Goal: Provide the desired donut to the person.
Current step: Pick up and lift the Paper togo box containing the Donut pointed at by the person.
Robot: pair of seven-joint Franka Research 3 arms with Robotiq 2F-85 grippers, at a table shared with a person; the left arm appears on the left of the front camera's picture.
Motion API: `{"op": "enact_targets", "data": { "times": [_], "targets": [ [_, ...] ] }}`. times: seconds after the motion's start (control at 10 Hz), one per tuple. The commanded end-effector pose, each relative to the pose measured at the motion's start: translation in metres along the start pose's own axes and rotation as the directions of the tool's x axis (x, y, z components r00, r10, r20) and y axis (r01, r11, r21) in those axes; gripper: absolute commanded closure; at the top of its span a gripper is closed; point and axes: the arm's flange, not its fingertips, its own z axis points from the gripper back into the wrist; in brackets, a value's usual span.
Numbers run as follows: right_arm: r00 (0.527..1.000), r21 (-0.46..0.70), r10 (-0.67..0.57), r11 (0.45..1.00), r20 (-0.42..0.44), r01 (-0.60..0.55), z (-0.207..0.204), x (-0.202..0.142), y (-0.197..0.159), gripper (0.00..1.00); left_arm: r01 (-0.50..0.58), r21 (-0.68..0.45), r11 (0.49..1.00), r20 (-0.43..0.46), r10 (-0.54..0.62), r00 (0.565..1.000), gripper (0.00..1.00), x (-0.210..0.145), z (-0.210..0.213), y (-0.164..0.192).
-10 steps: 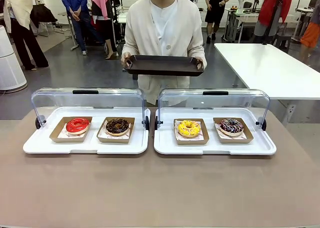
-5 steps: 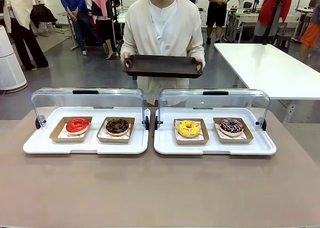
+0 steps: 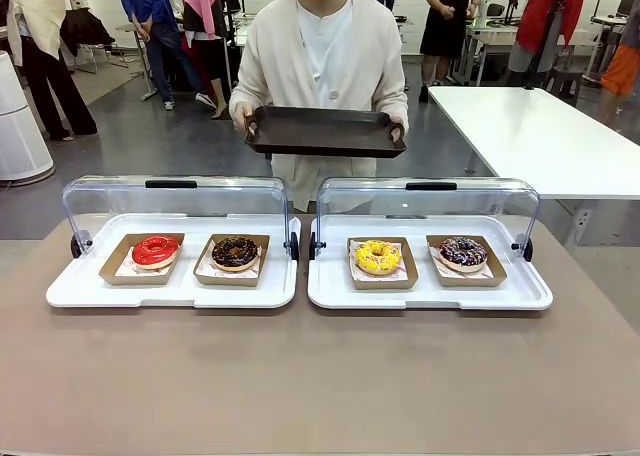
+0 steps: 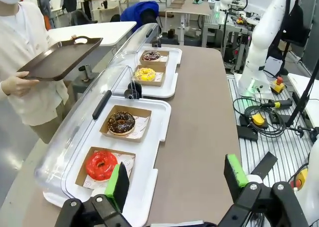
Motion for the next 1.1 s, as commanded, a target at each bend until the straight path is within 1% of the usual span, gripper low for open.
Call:
{"op": "enact_targets", "data": {
  "times": [0.0, 1.0],
  "targets": [
    [1.0, 0.008, 0.006, 1.0, 0.01, -0.006, -0.0007, 0.0003, -0.0006, 0.0, 0.014, -0.004, 1.0, 0.012, -0.014, 1.0, 0.0, -0.0016, 0.0023, -0.0018],
    [1.0, 0.008, 0.006, 1.0, 0.01, -0.006, -0.0007, 0.0003, -0.0006, 0.0, 0.014, -0.004, 1.0, 0.012, -0.014, 1.0, 0.0, -0.0016, 0.0023, -0.0018]
  ]
}}
